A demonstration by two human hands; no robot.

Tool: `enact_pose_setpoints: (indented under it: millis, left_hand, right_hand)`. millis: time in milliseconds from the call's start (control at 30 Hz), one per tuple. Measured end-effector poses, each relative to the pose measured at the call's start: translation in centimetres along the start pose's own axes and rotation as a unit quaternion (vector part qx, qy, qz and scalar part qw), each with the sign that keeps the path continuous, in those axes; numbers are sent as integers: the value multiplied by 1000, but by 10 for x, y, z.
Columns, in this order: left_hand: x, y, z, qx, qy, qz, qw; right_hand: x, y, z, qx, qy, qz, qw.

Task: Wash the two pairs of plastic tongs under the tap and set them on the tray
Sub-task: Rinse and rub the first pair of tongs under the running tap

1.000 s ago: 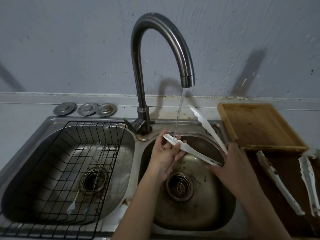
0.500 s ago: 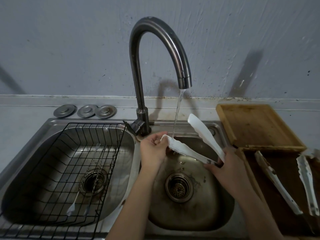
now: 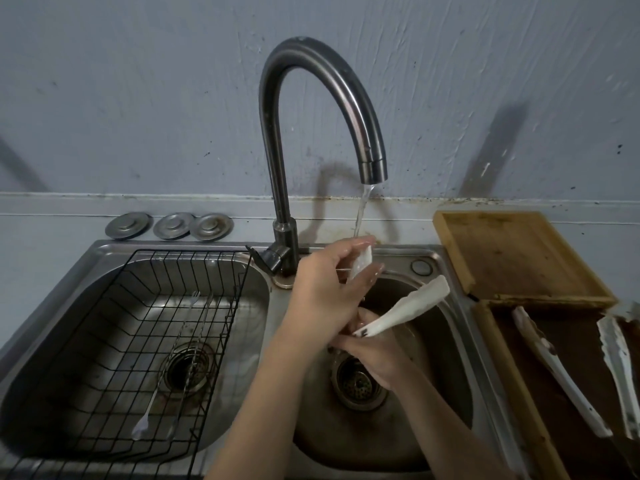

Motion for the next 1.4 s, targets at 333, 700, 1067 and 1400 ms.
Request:
enact_pose_setpoints:
  millis: [333, 700, 1067, 1400]
  left_hand:
    - [41, 6, -53, 106, 122, 141, 977]
    - [4, 27, -126, 250, 179, 124, 943]
    - [-38, 18, -115, 218, 377, -1, 900]
    - [-47, -9, -92, 138, 541, -14, 830]
  right_hand:
    - [-9, 8, 9, -48, 69, -24, 996]
    - [34, 36, -14, -51, 141, 93, 984]
    - [49, 47, -28, 11, 205, 131, 970]
    - [39, 45, -38, -14, 269, 84, 959]
Point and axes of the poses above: each hand's wrist, its own y-axis away from the middle knuckle, its own x-axis out of the back of the hand, z = x × y, the point moved 8 cm from there along -y, towards the middle knuckle, and after that the axes turned 9 degrees about -z, right-handed, at the moved point
